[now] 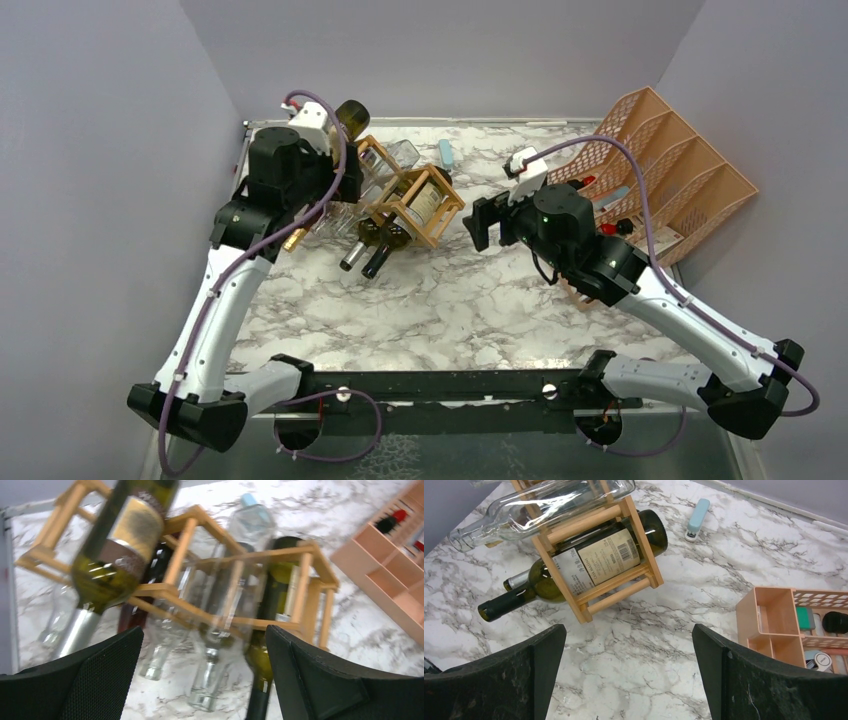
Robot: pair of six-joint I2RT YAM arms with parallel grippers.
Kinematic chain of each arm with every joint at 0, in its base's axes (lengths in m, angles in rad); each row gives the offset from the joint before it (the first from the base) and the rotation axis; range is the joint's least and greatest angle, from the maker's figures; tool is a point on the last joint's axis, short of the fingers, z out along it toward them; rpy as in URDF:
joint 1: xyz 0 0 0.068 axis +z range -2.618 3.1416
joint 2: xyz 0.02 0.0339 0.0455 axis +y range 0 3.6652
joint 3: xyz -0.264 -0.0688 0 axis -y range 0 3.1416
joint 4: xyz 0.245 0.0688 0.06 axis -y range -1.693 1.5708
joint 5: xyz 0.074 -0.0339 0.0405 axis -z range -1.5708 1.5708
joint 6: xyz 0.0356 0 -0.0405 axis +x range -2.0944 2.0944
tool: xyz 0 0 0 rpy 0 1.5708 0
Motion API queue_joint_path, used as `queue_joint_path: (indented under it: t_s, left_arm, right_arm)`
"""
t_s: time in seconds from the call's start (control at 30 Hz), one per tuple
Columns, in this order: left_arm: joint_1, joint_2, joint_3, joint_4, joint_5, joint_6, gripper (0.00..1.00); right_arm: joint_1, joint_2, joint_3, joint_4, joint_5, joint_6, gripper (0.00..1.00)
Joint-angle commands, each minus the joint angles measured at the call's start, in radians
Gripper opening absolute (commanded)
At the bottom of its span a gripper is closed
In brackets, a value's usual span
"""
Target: Take the wine bottle off the wine rack
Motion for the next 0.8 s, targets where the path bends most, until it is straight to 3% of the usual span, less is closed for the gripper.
queue_joint_path:
  t_s: [0.0,0.67,0.77]
  left_arm:
    - [0.133,0.03,0.044,-0.061,0.113,0.027,0.99]
    - [0.154,0.308,0.135,-0.032,0.369,0.048,0.99]
    - [0.154,0.354,0.164,-0.019,0.411,0.046,0.94]
  right_arm:
    - [0.007,0.011,0.005,-0.01,-0.04,-0.017,0.99]
    - [0.007,0.05,-0.007,-0.021,-0.114,0.004,0.99]
    - [0.007,0.049,-0.019,-0.008,-0.11,0.003,0.99]
